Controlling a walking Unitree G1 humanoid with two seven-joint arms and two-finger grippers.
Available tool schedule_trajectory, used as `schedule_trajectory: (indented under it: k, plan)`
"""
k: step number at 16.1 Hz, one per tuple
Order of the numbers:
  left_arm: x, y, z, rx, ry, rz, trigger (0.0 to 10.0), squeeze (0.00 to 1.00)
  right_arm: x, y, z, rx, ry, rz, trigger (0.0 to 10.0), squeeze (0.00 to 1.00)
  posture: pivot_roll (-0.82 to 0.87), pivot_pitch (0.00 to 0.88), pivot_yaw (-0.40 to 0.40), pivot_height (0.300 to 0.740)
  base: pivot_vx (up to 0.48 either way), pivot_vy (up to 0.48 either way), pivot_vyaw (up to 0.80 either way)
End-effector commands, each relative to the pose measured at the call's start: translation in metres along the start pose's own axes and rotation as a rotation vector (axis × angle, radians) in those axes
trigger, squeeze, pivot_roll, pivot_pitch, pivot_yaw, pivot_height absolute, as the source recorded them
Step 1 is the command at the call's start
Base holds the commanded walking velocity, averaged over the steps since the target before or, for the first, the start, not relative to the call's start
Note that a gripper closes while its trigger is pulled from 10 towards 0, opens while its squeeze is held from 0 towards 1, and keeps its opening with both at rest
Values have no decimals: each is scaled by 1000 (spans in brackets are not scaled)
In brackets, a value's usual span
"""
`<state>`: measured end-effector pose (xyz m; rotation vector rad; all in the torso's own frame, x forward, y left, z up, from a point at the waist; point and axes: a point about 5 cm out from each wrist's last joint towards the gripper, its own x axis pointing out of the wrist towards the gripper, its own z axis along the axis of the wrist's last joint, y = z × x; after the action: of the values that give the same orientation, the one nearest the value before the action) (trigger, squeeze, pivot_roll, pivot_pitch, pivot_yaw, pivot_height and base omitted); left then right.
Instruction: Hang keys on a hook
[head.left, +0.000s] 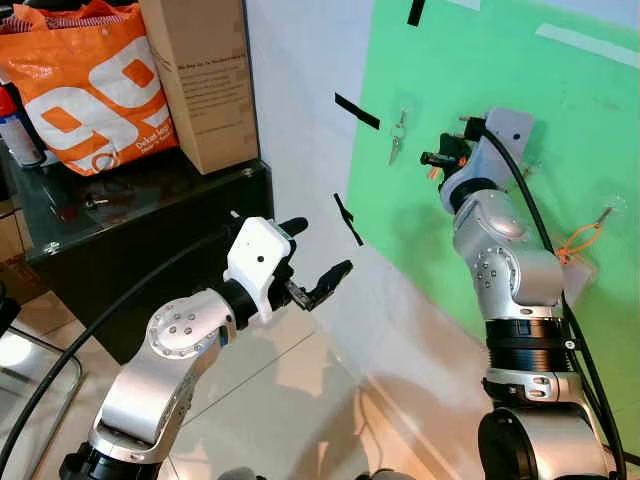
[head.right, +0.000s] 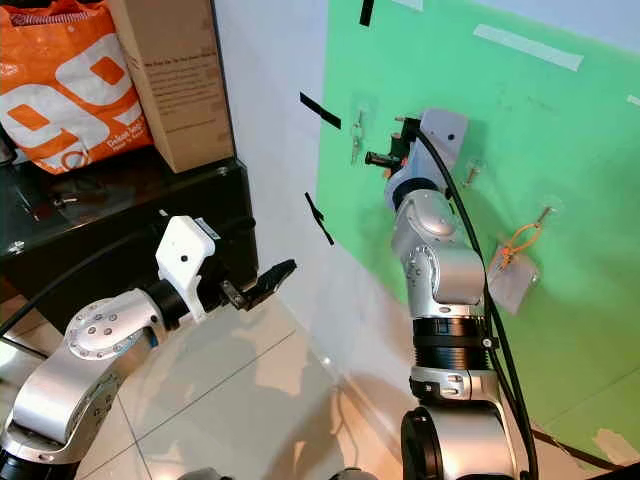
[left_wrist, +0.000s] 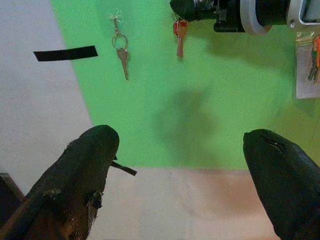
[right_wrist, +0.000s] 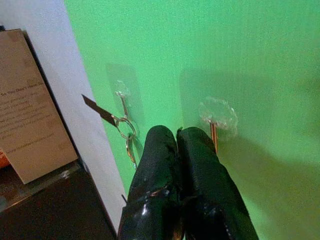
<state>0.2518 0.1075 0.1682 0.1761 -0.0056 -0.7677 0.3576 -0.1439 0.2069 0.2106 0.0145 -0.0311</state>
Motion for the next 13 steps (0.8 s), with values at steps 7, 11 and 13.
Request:
schedule_trajectory:
  k: [7,11,13]
  plan:
    - [-3,1,8,22,-15,-5,10000,302,7,6,6,30,-27,9,10000,0,61,0,-8,740,0,0,0]
    - [-4,1,8,22,-15,-7,10000,302,9,-4,8,68,-25,-45,10000,0,59,0,-6,740,0,0,0]
    - [-4,1,9,23,-15,-9,10000,302,9,-9,6,111,-8,-64,10000,0,59,0,-6,740,0,0,0]
